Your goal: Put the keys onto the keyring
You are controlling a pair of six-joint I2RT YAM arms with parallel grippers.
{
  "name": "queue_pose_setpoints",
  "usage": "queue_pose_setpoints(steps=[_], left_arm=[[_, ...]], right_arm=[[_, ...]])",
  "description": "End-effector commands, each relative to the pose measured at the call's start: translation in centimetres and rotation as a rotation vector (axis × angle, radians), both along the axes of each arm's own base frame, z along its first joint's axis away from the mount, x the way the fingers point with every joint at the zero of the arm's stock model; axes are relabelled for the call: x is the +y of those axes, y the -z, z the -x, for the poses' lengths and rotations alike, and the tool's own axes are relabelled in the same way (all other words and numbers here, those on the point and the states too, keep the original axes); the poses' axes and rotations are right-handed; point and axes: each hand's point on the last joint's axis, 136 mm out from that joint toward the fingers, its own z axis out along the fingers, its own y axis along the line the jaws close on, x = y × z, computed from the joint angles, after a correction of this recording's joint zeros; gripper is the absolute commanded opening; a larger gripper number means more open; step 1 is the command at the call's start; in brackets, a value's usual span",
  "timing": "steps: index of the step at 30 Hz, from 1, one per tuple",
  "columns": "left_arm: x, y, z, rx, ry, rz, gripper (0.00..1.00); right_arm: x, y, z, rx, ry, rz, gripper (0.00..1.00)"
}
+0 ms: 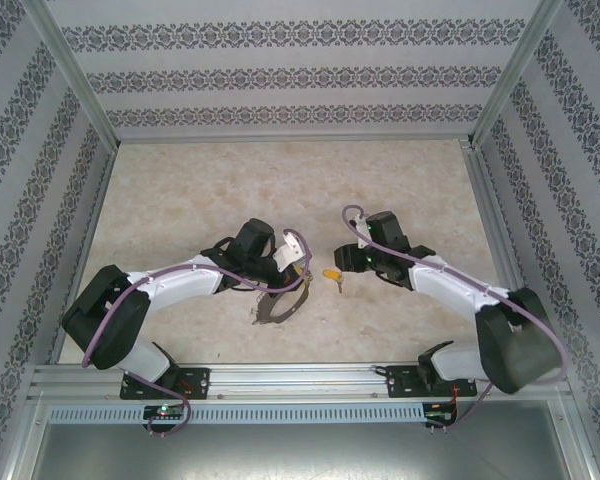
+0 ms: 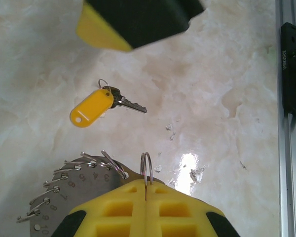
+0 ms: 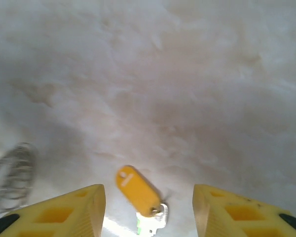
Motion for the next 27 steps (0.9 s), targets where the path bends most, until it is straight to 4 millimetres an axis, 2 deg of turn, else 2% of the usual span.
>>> queue_pose_setpoints(steps=[1,7,11,27], left_arm=[[-0.3,-0.6,0.7,0.006,0.052,0.014,0.00],[-0.1,-0.5,1.1,0.044,0.093,0.018,0.00],[-0.1,-0.9,1.1,0.066,0.120,0.025,0.00],[-0.2,-1.8,0.6,0.063,0.150,0.047,0.00]], right_arm=[[2.1,-2.0,1.8,-0.044,-0.130,-0.150,0.51],[4.6,-3.6,4.8,-0.086,-0.338,-0.343,0.50],[5.5,-4.4,5.8,-0.102,-0.410,-0.435,0.51],[7.4,-3.6,6.6,-0.067,-0.529,-0.524,0.47]])
